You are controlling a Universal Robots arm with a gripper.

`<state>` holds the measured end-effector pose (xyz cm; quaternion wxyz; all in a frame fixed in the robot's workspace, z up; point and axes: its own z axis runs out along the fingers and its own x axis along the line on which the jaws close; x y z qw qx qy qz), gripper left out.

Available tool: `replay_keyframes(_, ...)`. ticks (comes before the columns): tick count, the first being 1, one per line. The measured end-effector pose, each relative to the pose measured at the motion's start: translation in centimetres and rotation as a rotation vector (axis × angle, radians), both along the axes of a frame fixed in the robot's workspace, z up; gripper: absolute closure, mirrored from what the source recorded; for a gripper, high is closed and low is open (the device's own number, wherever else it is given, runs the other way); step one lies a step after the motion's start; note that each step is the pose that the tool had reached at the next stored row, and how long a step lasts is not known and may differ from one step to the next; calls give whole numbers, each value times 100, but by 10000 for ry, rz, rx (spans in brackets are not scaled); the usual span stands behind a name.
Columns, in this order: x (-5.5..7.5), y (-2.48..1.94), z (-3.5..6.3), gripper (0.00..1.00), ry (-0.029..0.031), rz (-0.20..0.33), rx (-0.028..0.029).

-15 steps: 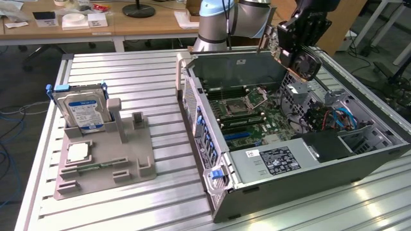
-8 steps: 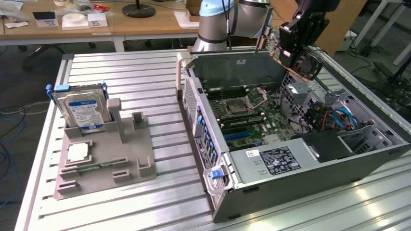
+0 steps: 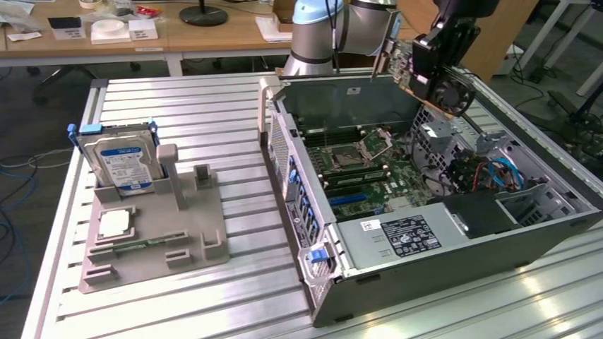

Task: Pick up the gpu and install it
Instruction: 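Insert the gpu into the slot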

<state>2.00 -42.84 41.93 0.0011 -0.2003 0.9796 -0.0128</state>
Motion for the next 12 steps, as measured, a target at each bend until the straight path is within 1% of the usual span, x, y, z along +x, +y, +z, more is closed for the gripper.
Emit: replay_keyframes(12, 0, 0, 0, 72, 0, 1216, 1)
